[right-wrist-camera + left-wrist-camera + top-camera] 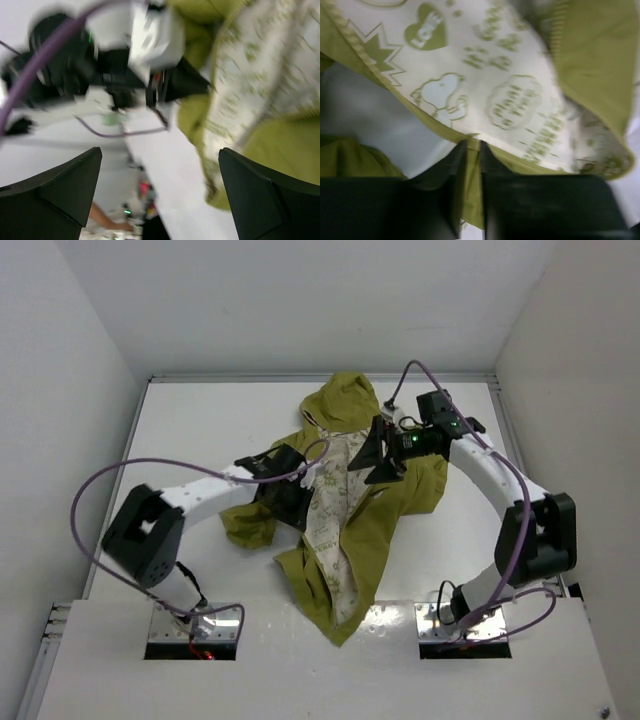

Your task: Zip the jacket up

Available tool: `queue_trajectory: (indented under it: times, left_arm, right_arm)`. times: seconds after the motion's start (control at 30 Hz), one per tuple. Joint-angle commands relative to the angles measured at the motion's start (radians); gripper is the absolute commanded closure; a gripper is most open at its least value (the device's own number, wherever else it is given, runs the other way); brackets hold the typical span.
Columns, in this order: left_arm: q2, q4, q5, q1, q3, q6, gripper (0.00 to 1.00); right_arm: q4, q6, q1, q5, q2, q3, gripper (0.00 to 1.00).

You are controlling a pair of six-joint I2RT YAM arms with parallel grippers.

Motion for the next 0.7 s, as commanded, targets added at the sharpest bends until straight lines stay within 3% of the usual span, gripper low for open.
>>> queue_trajectory:
  times: [0.0,0.2,0.4,0.63,0.67]
  left_arm:
    - [0.14,-0.017,-0.07,-0.006,0.109,-0.036,0.84]
    - [0.336,0.009,-0.091,0.027,0.212,-0.074,0.91]
    - [0.485,0.206,-0.102,0.115,0.317,-0.126,0.93]
    - [0.662,0.237,-0.131,0.178,0.707,-0.087,0.93]
    - [0.662,0.237,-0.118,0.187,0.707,-0.074,0.87]
  right_arm:
    - [-0.339,-0.322,0.029,0.17,-0.079,-0.004,0.01]
    - [-0.39,-0.447,0.053,0.311,-0.239,-0.082,0.01]
    - [-0.41,-0.564,0.052,0.305,-0.325,-0.128,0.01]
    - [-0.372,-0.596,0.053,0.198,-0.323,-0.15,0.05]
    - [-0.359,-0.599,0.05,0.192,-0.32,-0.147,0.06]
